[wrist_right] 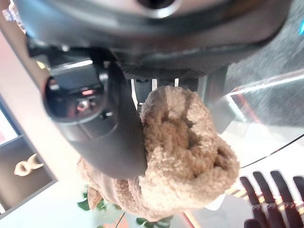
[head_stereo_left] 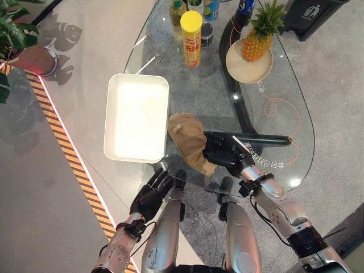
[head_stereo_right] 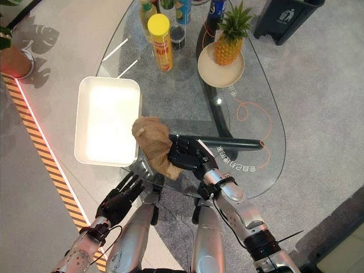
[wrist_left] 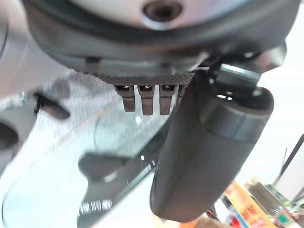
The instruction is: Wipe the table with a cloth and put it in the basket.
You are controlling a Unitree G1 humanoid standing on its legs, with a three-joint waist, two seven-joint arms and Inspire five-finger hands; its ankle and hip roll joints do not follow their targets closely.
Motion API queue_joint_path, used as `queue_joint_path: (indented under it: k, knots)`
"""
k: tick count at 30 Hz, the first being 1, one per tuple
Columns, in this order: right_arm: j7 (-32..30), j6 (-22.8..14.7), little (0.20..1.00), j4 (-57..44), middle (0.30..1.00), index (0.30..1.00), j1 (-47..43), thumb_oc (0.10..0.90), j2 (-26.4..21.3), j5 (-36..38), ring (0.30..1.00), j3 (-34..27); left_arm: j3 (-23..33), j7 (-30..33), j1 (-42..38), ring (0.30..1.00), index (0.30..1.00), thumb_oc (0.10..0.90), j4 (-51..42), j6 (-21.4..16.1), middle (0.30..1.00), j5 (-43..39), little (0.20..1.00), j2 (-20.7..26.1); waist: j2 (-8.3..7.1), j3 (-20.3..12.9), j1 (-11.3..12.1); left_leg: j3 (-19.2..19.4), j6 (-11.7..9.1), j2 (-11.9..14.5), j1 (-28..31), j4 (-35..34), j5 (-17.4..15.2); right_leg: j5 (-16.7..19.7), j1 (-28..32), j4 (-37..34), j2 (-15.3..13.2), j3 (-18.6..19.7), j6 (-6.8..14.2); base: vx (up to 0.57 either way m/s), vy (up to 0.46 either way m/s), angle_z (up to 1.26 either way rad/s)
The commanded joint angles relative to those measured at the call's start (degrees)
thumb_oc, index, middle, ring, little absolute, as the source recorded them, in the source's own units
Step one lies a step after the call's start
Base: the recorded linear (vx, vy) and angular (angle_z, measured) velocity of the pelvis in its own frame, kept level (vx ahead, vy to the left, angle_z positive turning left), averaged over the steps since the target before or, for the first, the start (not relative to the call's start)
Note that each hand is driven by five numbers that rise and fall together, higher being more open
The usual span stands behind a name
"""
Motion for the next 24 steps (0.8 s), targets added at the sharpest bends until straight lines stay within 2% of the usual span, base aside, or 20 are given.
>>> queue_joint_path:
  k: [1, 6, 17, 24]
  knots:
    - [7.4, -7.7, 0.2, -15.6, 0.3, 0.3, -0.6, 0.1, 1.1, 7.5, 0.3, -3.5, 0.9, -9.9, 5.6, 0.9, 0.9, 0.8, -9.3, 2.6, 0.9, -7.9, 0.9, -0.9, 0.3, -1.4, -0.5, 5.7, 3.1, 0.4, 0.3, 5.3, -3.5, 3.9, 2.3, -2.3, 2.5, -0.5, -1.7, 0.0, 0.0, 0.0]
    - [9.9, -8.0, 0.2, -18.0, 0.3, 0.3, -0.6, 0.1, 1.1, 8.9, 0.3, -3.1, 0.4, -14.1, 3.4, 0.9, 0.9, 0.8, -12.3, 3.9, 0.9, -10.0, 0.9, -0.9, -0.62, -1.4, -0.9, 6.2, 3.2, 0.8, -0.6, 5.9, -3.5, 4.3, 1.6, -2.3, 2.8, 0.2, -1.7, 0.0, 0.0, 0.0]
    - [10.3, -10.6, 0.2, -17.9, 0.3, 0.3, 0.7, 0.1, -0.6, 8.8, 0.3, -2.8, 1.3, -15.4, 0.3, 0.9, 0.9, 0.8, -16.6, 7.6, 0.9, -17.8, 0.9, -0.5, -1.65, -1.4, -1.5, 7.0, 3.3, 1.1, -1.8, 6.7, -3.4, 4.9, 1.1, -3.0, 3.2, 1.2, -1.5, 0.0, 0.0, 0.0]
    - [10.9, -10.3, 0.2, -18.4, 0.3, 0.3, 1.0, 0.1, -1.7, 6.6, 0.3, -0.6, 1.2, -16.0, -1.6, 0.9, 0.9, 0.8, -19.4, 7.4, 0.9, -21.3, 0.9, 0.7, -2.11, -1.4, -1.7, 7.0, 3.2, 1.4, -2.6, 6.9, -3.0, 5.3, 0.5, -3.0, 3.4, 1.7, -1.5, 0.0, -0.004, -0.01]
